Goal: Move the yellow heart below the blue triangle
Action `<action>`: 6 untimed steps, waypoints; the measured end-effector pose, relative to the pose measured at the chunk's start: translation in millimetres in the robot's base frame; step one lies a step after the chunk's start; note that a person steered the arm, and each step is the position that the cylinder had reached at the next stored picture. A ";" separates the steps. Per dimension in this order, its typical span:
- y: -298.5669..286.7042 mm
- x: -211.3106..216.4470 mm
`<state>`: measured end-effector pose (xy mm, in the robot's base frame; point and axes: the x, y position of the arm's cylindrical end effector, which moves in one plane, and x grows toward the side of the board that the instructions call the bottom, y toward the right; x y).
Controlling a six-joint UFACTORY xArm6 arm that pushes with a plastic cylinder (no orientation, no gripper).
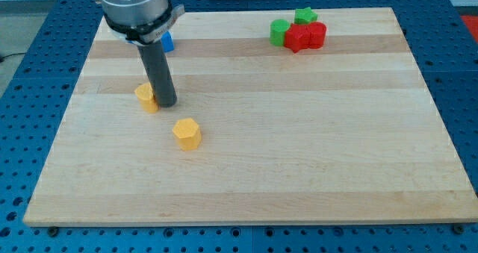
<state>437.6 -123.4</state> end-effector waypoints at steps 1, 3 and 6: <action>13.9 4.8; -75.0 1.0; -85.2 -3.7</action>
